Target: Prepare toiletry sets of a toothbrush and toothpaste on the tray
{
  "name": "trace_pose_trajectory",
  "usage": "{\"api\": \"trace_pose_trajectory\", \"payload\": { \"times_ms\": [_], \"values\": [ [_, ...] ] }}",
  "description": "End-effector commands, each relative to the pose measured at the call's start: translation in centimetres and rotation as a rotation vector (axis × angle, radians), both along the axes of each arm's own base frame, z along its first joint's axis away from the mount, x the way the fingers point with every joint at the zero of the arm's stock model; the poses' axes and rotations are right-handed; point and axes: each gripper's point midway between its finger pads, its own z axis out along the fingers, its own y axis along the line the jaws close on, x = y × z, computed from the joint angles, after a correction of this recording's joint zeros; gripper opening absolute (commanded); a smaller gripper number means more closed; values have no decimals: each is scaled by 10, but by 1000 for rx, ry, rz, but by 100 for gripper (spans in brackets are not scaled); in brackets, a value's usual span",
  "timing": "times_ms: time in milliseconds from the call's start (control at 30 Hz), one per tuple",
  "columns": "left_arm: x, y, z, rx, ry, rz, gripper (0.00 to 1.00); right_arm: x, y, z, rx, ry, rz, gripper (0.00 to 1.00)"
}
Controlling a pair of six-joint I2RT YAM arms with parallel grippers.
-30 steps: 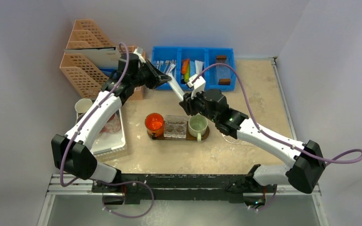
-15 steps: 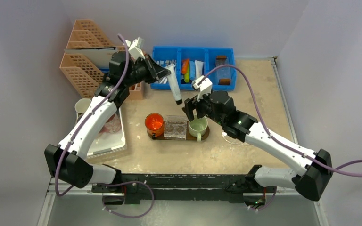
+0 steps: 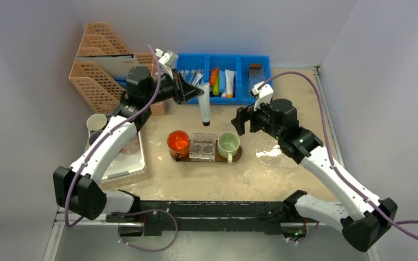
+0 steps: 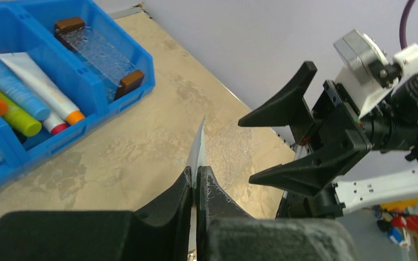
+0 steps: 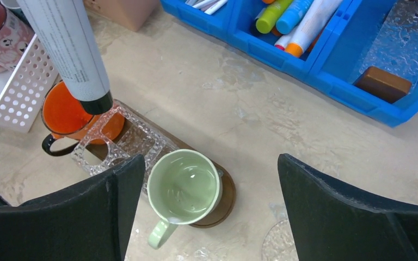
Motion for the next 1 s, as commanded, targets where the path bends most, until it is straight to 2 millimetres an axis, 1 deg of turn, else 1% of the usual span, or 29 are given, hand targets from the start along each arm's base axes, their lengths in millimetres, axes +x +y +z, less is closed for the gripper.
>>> {"api": "trace_pose_trajectory", "payload": {
  "times_ms": [0,233,333,533,600,667,767,900,967],
  "values": [
    [-22,-4,36,-52,-257,-124,0,-13,1,11,32,5,44,95],
    [-34,-6,20,-13,-379,-197,0,-24,13,25,65,-3,143,96],
    [-38,-6,15,1,-431,-217,0,-28,16,31,68,-10,169,98],
    [-46,-11,4,12,-488,-253,0,-30,12,32,47,-11,170,98],
    [-51,-13,-1,10,-497,-269,0,-32,14,33,52,-11,188,98],
    [-57,-15,-8,11,-502,-292,0,-37,19,36,60,-12,231,98],
    [-64,-17,-14,13,-509,-323,0,-45,29,41,55,-26,329,98],
    [-72,-17,-20,27,-513,-349,0,-62,46,51,42,-72,526,93],
    [-75,-17,-21,41,-526,-358,0,-64,53,57,42,-81,585,92]
  ]
}}
